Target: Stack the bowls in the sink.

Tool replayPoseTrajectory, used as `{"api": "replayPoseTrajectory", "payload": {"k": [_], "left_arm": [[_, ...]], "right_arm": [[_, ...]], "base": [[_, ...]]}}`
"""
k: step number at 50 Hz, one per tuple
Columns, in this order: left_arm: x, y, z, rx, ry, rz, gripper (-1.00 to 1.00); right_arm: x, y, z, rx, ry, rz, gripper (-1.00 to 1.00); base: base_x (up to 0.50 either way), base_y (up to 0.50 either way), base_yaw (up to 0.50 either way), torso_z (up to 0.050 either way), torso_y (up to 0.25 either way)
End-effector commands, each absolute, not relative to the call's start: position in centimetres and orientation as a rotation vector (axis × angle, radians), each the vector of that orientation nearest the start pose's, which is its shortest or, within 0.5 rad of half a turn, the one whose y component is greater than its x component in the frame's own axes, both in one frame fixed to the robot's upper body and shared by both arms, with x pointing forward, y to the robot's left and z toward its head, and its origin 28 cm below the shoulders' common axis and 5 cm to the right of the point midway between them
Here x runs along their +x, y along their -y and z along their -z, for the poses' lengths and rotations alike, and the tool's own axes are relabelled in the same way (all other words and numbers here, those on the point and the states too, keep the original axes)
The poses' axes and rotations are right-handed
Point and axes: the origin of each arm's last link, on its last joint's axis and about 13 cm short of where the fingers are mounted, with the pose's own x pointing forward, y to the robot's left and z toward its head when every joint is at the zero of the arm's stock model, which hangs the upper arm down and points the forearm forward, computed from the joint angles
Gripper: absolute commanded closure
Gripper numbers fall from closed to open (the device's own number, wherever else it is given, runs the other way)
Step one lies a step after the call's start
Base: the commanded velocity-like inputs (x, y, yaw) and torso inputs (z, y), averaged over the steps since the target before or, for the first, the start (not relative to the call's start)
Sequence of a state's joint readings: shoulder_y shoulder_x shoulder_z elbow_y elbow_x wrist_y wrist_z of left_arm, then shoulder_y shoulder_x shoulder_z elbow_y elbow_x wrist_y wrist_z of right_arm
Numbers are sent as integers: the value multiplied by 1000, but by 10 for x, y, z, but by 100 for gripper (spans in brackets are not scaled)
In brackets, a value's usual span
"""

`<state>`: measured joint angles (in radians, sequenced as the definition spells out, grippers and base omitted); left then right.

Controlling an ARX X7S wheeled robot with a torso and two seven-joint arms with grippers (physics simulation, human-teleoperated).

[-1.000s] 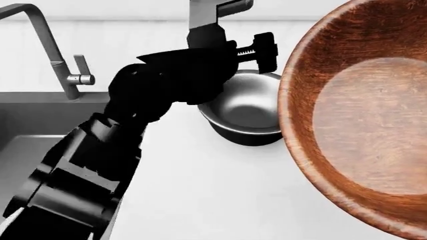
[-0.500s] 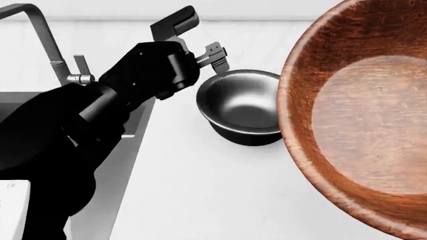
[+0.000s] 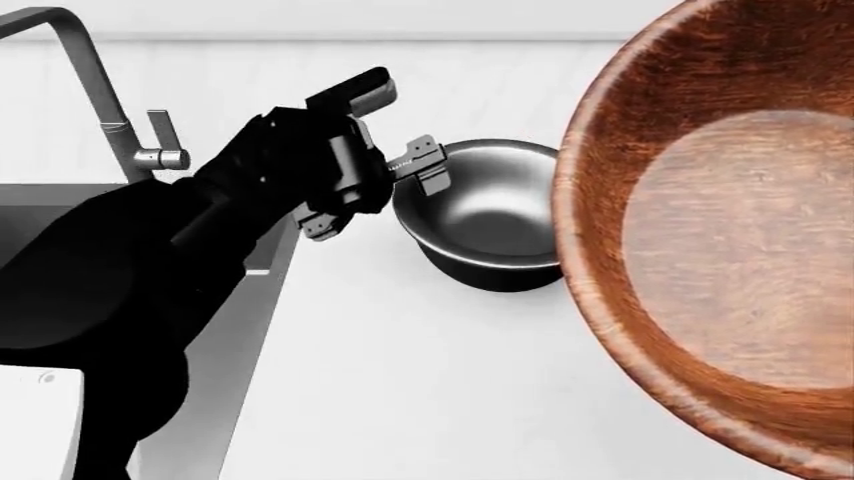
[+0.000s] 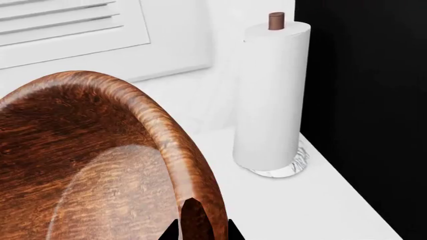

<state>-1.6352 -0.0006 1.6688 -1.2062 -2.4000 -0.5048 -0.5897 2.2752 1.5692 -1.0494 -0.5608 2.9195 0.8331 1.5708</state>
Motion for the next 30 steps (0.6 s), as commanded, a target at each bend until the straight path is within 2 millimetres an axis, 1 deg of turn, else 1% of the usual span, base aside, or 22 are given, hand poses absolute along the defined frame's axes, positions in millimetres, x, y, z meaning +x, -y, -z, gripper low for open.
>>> {"api": "replayPoseTrajectory", "payload": {"k": [1, 13, 20, 21, 26, 30], "left_arm": [[398, -116, -252, -335, -762, 27, -100], [385, -101, -251, -351, -828, 248, -100], [382, -98, -250, -348, -849, 262, -100], [383, -99, -247, -348, -873, 211, 100], [386, -102, -249, -370, -846, 197, 100], [388, -103, -258, -395, -811, 204, 100]], "right_arm": [[49, 195, -393, 144, -151, 200, 100], [51, 193, -395, 135, -149, 190, 100], [51, 192, -395, 132, -148, 187, 100], [51, 192, -395, 132, -148, 187, 100], [51, 192, -395, 131, -149, 187, 100], [51, 192, -395, 135, -150, 188, 100]], "base": [[0, 0, 0, 0, 0], [0, 0, 0, 0, 0], [0, 0, 0, 0, 1], [0, 0, 0, 0, 0], [0, 0, 0, 0, 0], [0, 0, -1, 0, 0]]}}
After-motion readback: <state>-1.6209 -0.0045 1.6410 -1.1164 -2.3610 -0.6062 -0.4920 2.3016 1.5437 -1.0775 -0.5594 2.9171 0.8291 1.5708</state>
